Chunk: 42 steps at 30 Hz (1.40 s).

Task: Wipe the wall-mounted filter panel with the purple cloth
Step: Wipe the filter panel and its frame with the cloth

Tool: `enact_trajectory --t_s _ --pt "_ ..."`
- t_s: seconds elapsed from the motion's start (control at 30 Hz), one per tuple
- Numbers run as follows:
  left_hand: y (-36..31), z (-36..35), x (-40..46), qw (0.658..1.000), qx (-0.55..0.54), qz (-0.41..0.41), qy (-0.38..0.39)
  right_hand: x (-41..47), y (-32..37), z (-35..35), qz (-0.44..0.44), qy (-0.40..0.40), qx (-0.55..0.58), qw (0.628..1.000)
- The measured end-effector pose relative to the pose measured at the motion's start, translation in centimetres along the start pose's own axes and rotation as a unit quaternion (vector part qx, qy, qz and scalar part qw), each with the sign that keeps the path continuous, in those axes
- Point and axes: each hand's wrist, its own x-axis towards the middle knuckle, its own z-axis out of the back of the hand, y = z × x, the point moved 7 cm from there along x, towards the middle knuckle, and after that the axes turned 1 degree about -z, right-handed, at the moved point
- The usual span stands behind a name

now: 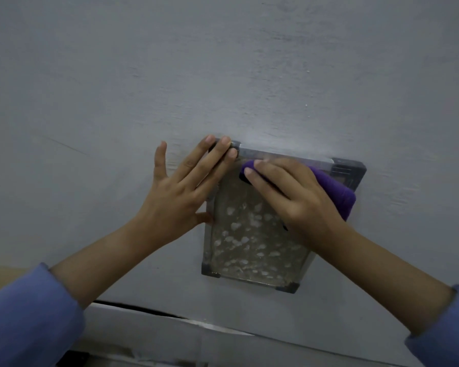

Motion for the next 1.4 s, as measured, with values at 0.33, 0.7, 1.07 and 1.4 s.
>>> enact_trajectory --t_s 0.33,0.7,1.07,1.4 --pt "0.1 -0.1 0.0 1.0 -0.007 -0.01 0.013 -2.6 2.1 -1.3 0.02 0.067 0.022 0.997" --pt "-0.2 -0.2 0.1 1.0 0.005 0.001 0.007 -1.7 1.0 -1.1 -0.003 0.008 -0.01 1.0" --pt "-1.0 -0.2 -1.4 0.998 -0.005 0.043 0.038 -5.3 -2.5 2.7 -0.069 -0.036 -0.051 0.996" --pt "-0.7 -1.4 -1.0 0.997 -0.014 0.053 0.048 -7.8 -2.9 0.3 -0.083 -0.057 -0.062 0.993"
